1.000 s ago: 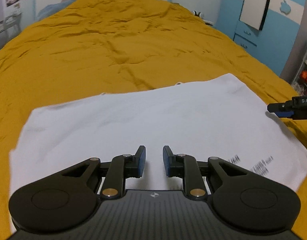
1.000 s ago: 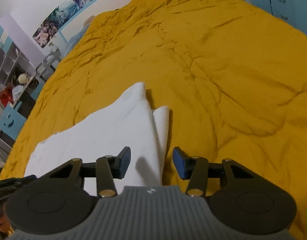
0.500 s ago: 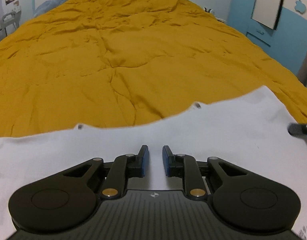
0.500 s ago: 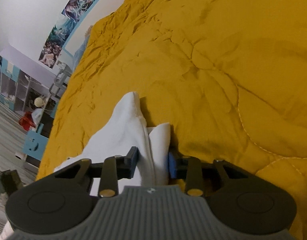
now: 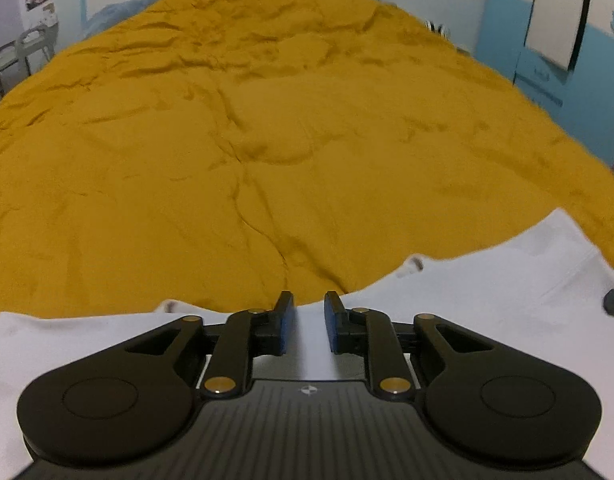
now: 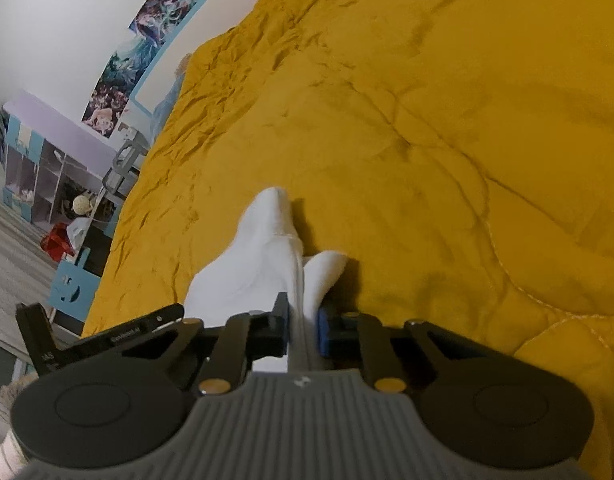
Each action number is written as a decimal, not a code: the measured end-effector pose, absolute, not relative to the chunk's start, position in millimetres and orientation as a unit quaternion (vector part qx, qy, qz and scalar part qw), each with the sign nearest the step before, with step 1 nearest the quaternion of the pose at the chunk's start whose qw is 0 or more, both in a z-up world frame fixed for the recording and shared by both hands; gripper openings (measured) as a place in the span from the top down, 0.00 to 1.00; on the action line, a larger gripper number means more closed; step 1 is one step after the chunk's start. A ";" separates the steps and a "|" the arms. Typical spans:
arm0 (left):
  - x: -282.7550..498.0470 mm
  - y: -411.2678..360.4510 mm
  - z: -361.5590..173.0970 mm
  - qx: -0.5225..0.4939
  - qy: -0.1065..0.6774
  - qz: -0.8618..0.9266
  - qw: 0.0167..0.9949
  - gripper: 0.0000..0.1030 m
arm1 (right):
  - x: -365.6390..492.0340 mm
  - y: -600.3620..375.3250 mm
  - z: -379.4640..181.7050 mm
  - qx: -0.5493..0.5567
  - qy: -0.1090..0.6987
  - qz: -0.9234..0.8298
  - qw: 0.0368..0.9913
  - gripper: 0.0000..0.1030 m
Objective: Fold small clothes
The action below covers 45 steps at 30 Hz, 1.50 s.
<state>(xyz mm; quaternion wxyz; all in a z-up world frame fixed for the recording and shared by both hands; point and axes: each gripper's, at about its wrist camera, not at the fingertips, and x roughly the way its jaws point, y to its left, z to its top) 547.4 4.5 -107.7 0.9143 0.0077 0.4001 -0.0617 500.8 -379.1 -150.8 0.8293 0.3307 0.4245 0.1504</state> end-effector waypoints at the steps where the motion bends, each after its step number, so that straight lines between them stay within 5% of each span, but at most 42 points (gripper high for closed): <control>1: 540.0 10.8 -98.6 -0.002 0.392 -0.065 0.918 0.78 | 500.4 -376.9 -143.6 0.327 0.422 0.153 0.832 0.93; 10: 465.0 89.3 -44.1 -0.031 0.362 -0.010 0.932 0.77 | 494.7 -327.6 -62.2 0.278 0.411 0.152 0.855 0.94; 21: 397.4 201.9 -40.1 -0.117 0.381 0.059 0.915 0.75 | 499.4 -177.5 12.2 0.269 0.448 0.179 0.834 0.94; 45: 348.0 272.3 -81.4 -0.173 0.362 0.088 0.912 0.75 | 520.1 99.7 -65.6 0.176 0.541 0.181 0.802 0.94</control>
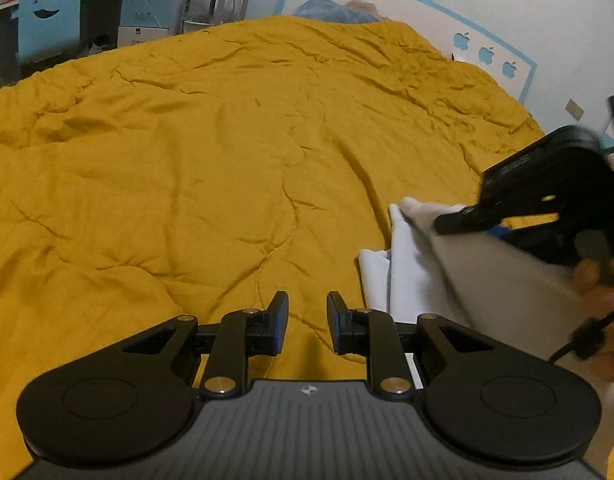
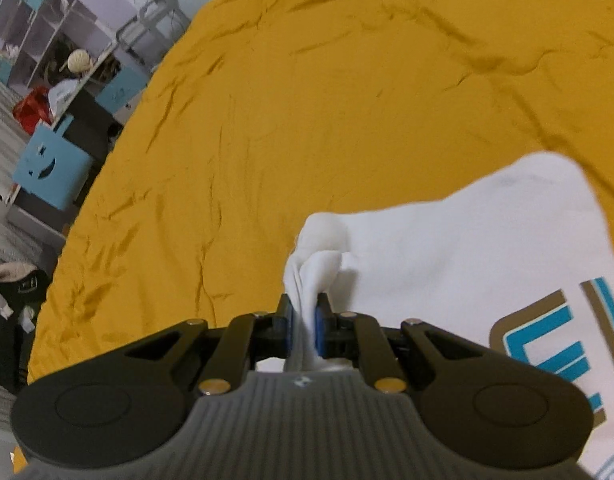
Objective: Fold small clothes
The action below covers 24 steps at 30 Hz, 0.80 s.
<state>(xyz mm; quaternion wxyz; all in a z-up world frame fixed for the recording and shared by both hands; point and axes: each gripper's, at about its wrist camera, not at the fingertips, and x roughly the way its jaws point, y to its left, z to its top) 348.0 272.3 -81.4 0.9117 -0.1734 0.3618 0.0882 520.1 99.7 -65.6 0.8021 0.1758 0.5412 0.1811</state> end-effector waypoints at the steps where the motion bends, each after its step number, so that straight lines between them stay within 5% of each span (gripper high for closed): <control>1: 347.7 272.5 -82.5 -0.174 0.361 0.087 0.912 0.75 | 520.6 104.0 -70.7 0.174 0.547 0.183 0.798 0.94; 6: 347.0 270.4 -86.1 -0.174 0.367 0.079 0.910 0.75 | 523.4 121.4 -92.7 0.145 0.565 0.186 0.791 0.93; 11: 336.4 276.0 -75.4 -0.205 0.375 0.072 0.901 0.75 | 513.6 131.0 -81.1 0.131 0.577 0.217 0.776 0.72; 19: 274.2 294.9 -54.8 -0.358 0.340 0.026 0.869 0.75 | 446.2 98.6 -9.1 0.160 0.537 0.317 0.765 0.72; 24: 237.0 293.1 -63.7 -0.443 0.321 -0.007 0.837 0.60 | 403.4 40.2 17.0 0.148 0.482 0.319 0.802 0.71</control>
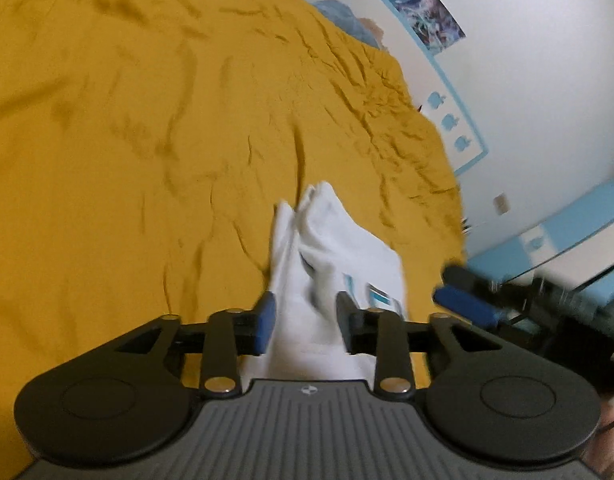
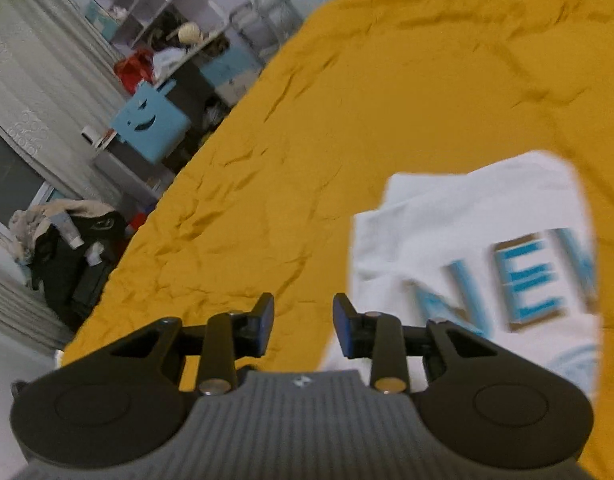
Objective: Fold small clothes
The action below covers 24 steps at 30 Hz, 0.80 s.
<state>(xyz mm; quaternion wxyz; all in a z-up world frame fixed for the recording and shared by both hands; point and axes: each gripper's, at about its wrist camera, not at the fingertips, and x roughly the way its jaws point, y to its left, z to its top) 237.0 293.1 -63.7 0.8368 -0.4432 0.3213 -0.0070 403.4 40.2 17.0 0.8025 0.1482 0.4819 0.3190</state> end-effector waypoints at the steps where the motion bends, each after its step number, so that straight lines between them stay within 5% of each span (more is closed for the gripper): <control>1: 230.4 291.1 -67.6 -0.456 0.321 -0.013 0.830 0.59 | 395.4 24.0 17.7 0.145 0.475 0.310 0.811 0.70; 6: 214.2 282.2 -90.4 -0.493 0.331 -0.025 0.804 0.45 | 360.9 -45.6 0.8 0.143 0.479 0.274 0.822 0.69; 11: 215.7 280.2 -107.5 -0.522 0.333 -0.024 0.784 0.45 | 321.5 -84.0 -26.5 0.103 0.481 0.243 0.836 0.69; 16: 241.2 272.9 -105.0 -0.490 0.333 -0.003 0.806 0.46 | 286.9 -89.4 -51.1 0.009 0.457 0.234 0.858 0.54; 18: 252.4 269.6 -108.0 -0.482 0.344 0.001 0.806 0.48 | 277.3 -86.2 -59.9 -0.036 0.442 0.235 0.865 0.53; 22: 261.7 264.1 -104.2 -0.462 0.344 0.012 0.817 0.79 | 274.9 -86.7 -72.8 -0.044 0.436 0.234 0.868 0.53; 24: 258.5 259.4 -88.6 -0.447 0.327 -0.003 0.833 0.82 | 276.7 -82.8 -75.5 -0.053 0.430 0.229 0.872 0.54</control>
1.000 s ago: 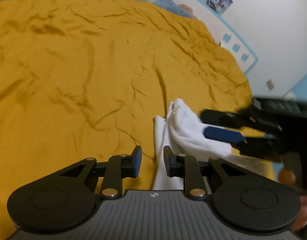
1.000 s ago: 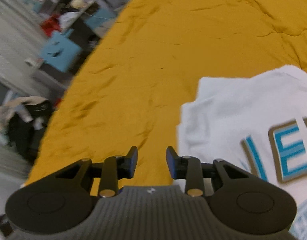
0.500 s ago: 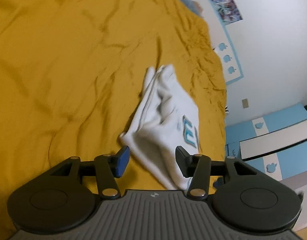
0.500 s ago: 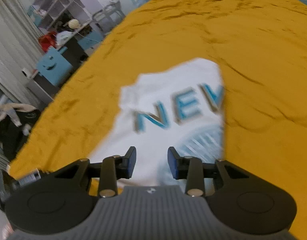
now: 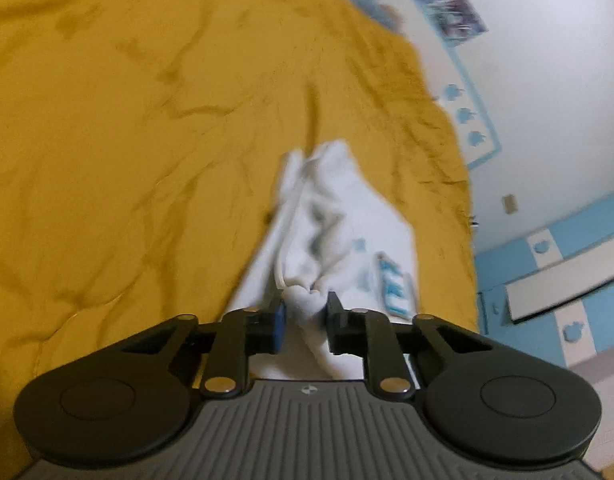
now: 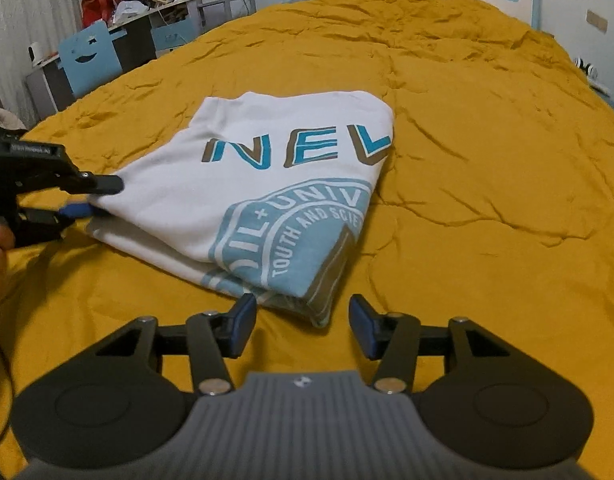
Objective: Fold small clothes
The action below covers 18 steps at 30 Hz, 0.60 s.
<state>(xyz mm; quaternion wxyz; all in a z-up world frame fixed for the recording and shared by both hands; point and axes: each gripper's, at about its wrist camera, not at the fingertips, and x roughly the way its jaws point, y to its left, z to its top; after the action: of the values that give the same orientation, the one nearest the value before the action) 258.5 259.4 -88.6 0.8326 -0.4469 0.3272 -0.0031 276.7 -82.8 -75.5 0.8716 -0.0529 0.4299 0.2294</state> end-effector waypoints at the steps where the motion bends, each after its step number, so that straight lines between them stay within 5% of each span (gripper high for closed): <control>1: 253.5 256.8 -79.2 -0.435 0.316 -0.009 0.843 0.83 | 277.3 -81.1 -77.2 -0.062 0.428 0.226 0.873 0.60; 6: 248.4 245.3 -54.4 -0.367 0.314 0.006 0.875 0.84 | 285.5 -84.8 -77.5 -0.035 0.419 0.216 0.881 0.92; 18: 243.3 244.2 -113.8 -0.312 0.388 0.066 0.865 0.85 | 283.5 -86.8 -108.0 -0.053 0.453 0.212 0.865 1.00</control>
<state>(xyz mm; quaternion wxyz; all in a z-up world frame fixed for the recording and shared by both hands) 243.3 244.2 -113.8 0.8648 -0.3118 0.3879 0.0663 283.5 -86.8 -108.0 0.8647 -0.0528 0.4525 0.2117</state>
